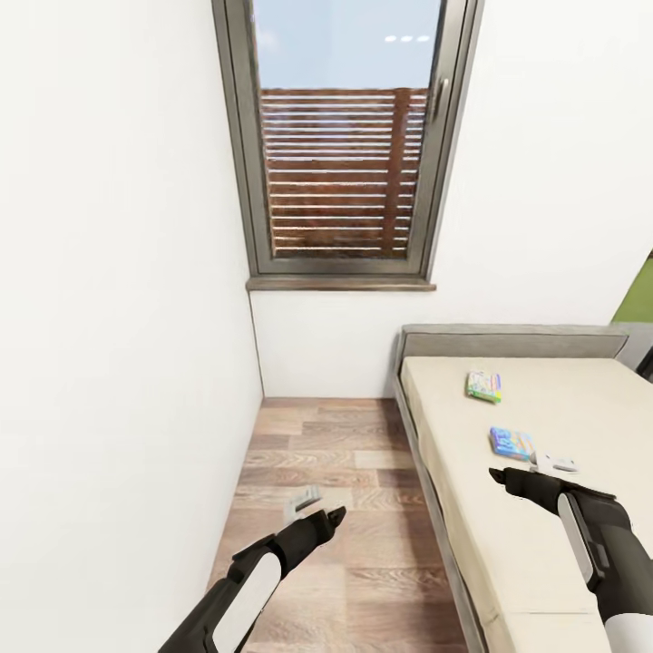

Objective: Put all the toys in the child's room - the three board games (two on the bed and one on the table), the two jigsaw puzzles on the table, and the tennis ball on the table - inside the toy box on the table in the child's room.

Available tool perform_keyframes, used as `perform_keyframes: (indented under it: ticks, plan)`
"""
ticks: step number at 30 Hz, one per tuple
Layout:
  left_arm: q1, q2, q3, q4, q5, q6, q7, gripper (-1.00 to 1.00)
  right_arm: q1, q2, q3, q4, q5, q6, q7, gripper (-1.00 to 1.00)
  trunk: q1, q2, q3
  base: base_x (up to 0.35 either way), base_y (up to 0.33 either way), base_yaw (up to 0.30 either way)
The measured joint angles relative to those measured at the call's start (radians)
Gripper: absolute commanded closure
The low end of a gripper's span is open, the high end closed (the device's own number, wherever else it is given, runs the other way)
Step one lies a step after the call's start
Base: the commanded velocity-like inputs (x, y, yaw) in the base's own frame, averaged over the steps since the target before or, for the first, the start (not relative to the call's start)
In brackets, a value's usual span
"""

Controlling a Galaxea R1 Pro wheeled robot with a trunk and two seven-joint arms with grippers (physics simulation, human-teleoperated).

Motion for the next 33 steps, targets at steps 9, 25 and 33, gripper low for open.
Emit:
perform_keyframes:
  ticks: [9, 25, 33]
  plan:
    - [0.0, 0.0, 0.0, 0.0, 0.0, 0.0, 0.0, -1.0, 0.0, 0.0, 0.0, 0.0, 0.0, 0.0, 0.0, -1.0, 0.0, 0.0, 0.0, 0.334, 0.0, 0.0]
    - [0.0, 0.0, 0.0, 0.0, 0.0, 0.0, 0.0, -1.0, 0.0, -0.001, 0.001, 0.0, 0.0, 0.0, 0.0, -1.0, 0.0, 0.0, 0.0, 0.334, 0.0, 0.0]
    - [0.0, 0.0, 0.0, 0.0, 0.0, 0.0, 0.0, -1.0, 0.001, -0.004, 0.0, 0.0, 0.0, -0.003, 0.001, -1.0, 0.0, 0.0, 0.0, 0.334, 0.0, 0.0]
